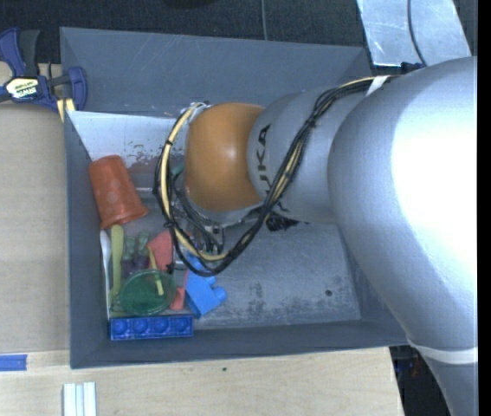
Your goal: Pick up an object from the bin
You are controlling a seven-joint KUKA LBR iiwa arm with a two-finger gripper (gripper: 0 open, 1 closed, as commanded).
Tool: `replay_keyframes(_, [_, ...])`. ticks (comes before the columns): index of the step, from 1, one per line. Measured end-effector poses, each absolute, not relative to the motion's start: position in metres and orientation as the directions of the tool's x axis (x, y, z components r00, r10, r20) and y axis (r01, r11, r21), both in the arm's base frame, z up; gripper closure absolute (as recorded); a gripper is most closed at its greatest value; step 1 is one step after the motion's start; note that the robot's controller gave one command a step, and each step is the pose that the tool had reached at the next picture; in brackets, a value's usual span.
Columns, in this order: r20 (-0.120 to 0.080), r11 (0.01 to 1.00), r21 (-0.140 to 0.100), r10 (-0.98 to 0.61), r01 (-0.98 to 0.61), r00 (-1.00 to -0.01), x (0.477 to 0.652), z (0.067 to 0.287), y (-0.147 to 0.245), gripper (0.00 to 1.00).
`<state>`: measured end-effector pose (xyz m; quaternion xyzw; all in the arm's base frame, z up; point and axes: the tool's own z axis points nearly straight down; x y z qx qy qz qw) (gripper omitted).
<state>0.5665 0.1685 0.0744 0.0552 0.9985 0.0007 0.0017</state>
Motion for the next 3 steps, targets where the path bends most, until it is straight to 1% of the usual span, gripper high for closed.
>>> replay_keyframes(1, [-0.007, 0.991, 0.003, 0.130, 0.130, -0.991, 0.552, 0.143, 0.183, 0.00])
replay_keyframes(2, [-0.006, 0.954, 0.001, 0.299, 0.299, -0.954, 0.519, 0.110, 0.160, 0.00])
replay_keyframes(3, [-0.020, 0.985, 0.008, 0.172, 0.172, -0.985, 0.537, 0.069, 0.171, 0.00])
